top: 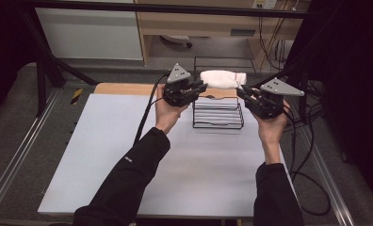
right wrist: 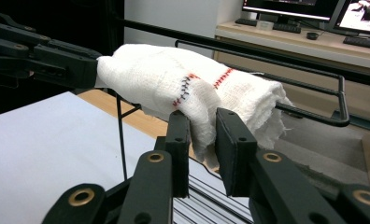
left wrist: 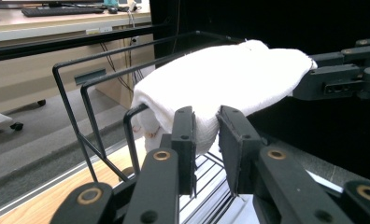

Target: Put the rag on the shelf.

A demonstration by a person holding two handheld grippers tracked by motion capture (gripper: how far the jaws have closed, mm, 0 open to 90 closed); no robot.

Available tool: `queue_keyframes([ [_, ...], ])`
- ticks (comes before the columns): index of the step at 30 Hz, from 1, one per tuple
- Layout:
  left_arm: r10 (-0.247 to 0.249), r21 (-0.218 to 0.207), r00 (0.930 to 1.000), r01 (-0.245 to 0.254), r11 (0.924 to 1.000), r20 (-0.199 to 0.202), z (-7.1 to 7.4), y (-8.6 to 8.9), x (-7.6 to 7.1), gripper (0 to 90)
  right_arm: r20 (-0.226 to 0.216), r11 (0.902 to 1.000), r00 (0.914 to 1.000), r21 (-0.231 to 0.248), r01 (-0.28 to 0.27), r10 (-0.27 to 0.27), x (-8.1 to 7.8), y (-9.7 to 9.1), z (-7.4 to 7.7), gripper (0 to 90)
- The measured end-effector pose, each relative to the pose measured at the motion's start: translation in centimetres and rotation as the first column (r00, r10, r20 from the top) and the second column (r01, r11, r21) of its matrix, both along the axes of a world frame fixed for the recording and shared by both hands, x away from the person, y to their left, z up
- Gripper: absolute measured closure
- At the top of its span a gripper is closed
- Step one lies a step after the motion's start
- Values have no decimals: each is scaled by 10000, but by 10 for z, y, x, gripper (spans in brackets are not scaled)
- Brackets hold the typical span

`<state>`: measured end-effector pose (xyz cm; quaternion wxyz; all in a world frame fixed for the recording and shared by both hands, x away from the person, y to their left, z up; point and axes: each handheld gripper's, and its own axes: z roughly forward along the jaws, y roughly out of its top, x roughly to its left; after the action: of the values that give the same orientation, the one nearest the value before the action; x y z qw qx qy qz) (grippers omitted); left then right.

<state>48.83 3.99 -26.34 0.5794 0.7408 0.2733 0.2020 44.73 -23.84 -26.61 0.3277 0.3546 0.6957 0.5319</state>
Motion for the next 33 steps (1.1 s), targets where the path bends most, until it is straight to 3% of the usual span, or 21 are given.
queue_keyframes([
  [3,14,28,10000,-14,10000,-25,-1,0,-1,754,-26,9999,10000,90,-85,85,-2,-1,0,695],
  [7,-10,86,10000,11,10000,-12,0,1,-2,764,36,9991,9996,309,-284,283,-7,-3,2,567],
  [10,6,147,10000,-7,9999,18,0,0,-3,775,176,9985,9989,332,-447,441,-12,-3,6,562],
  [13,27,240,10000,-26,9997,-19,-1,-1,-3,790,268,9968,9974,424,-674,663,-16,0,11,674],
  [16,36,296,10000,-34,9996,-59,-2,-2,-3,788,16,9947,9958,463,-917,917,-15,6,12,841],
  [18,39,269,10000,-37,9996,-79,-2,-2,-3,784,-267,9961,9961,302,-830,838,-10,10,9,884],
  [24,-107,337,9998,113,9994,-190,-7,0,-3,739,-951,9989,9949,362,-292,325,5,12,-7,898],
  [29,-60,591,9992,83,9982,-387,-13,-2,1,679,-1114,9995,9938,303,-8,41,14,14,-17,882],
  [33,-10,535,9991,33,9986,-419,-14,-2,3,674,-1029,9991,9946,413,-49,92,16,15,-18,854],
])
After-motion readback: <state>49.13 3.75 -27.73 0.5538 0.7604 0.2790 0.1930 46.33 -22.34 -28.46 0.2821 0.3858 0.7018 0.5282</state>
